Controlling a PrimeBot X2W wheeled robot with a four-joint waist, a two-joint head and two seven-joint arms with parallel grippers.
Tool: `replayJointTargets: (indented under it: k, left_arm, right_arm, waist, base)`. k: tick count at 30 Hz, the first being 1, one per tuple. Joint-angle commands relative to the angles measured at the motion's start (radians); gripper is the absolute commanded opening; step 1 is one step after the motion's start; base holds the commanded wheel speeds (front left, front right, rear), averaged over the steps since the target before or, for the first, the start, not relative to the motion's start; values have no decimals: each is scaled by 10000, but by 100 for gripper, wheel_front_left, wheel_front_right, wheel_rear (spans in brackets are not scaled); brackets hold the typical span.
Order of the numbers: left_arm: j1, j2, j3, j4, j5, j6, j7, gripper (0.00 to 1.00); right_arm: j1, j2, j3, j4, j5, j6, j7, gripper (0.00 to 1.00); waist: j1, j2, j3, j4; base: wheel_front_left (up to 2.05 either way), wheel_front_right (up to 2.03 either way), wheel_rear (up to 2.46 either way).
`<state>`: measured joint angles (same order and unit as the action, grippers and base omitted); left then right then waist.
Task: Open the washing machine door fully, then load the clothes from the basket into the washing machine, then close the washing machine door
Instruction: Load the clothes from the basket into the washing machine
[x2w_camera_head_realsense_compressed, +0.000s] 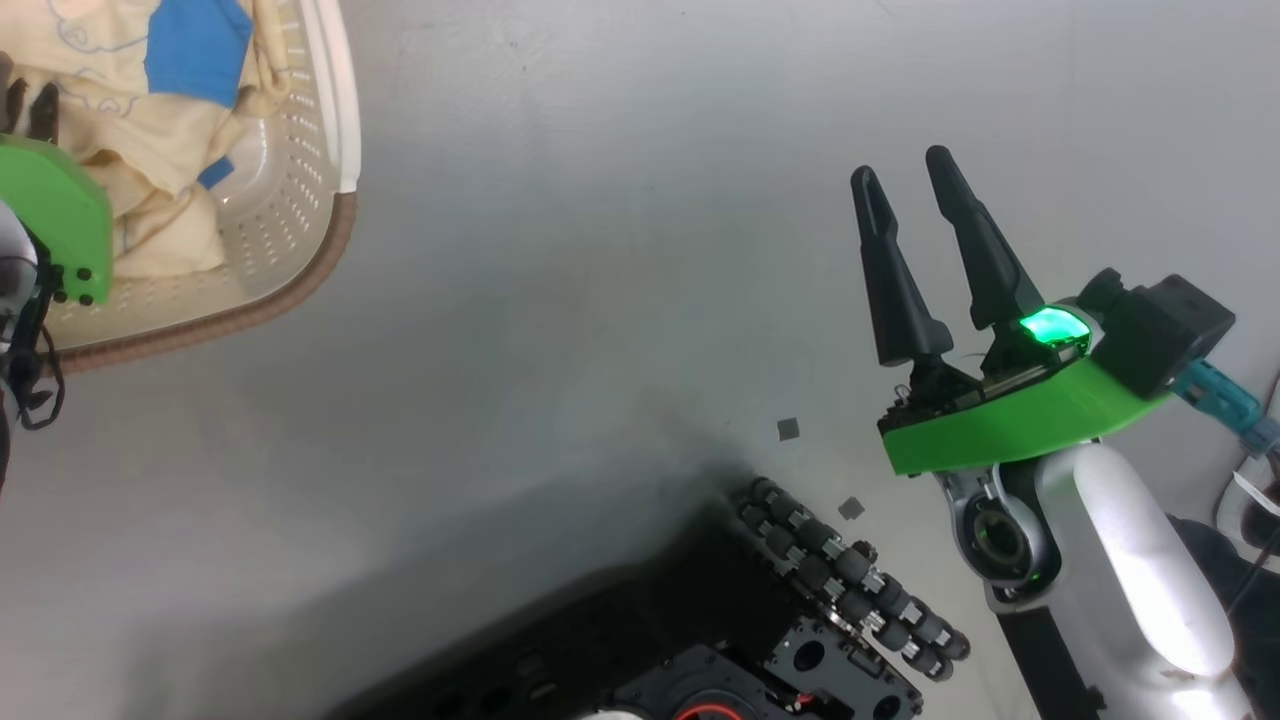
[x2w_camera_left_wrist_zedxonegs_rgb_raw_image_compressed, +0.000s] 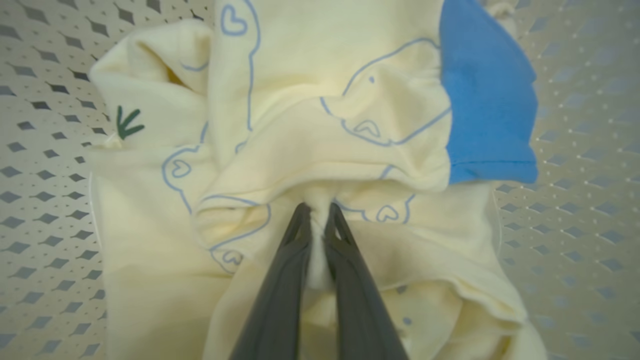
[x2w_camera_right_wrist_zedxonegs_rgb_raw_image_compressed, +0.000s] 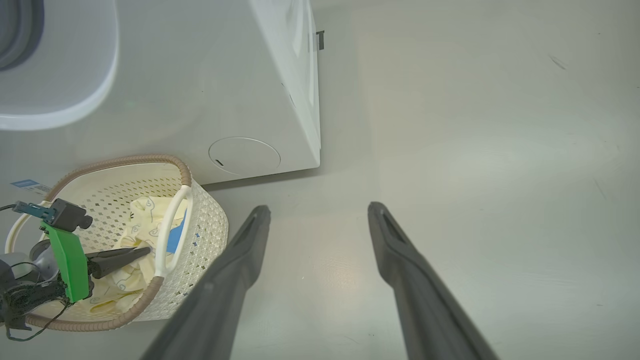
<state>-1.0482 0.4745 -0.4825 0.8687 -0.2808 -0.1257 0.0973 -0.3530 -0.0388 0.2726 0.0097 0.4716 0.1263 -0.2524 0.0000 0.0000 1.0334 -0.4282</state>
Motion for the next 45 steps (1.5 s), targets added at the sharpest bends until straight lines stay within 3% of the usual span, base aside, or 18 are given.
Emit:
replayJointTargets:
  k: [1, 10, 23, 35, 45]
  left_arm:
    - [-2, 230, 164, -120, 65, 29, -70, 0]
    - [46, 207, 169, -318, -58, 182, -569, 0]
    - [1027, -509, 276, -971, -559, 635, -1619, 0]
    - [2895, -1378, 577, -1463, -1292, 1044, -3267, 0]
    - [5086, -2074, 1144, -2585, -1643, 1280, -3584, 0]
  right_arm:
    - [497, -114, 87, -235, -61, 44, -94, 100]
    - [124, -114, 105, -152, -11, 44, -94, 100]
    - [40, -114, -356, 64, -394, 44, -94, 100]
    - [674, -114, -1020, 384, -1095, 44, -94, 100]
    - [1728, -114, -1519, 628, -1689, 44, -94, 100]
  waist:
    - [0, 0, 9, 15]
    - [0, 0, -78, 103]
    - [0, 0, -1230, 995]
    - [0, 0, -3455, 1918]
    - [0, 0, -5757, 2525]
  base:
    - [0, 0, 0]
    - [0, 0, 0]
    - [0, 0, 0]
    - [0, 0, 0]
    - [0, 0, 0]
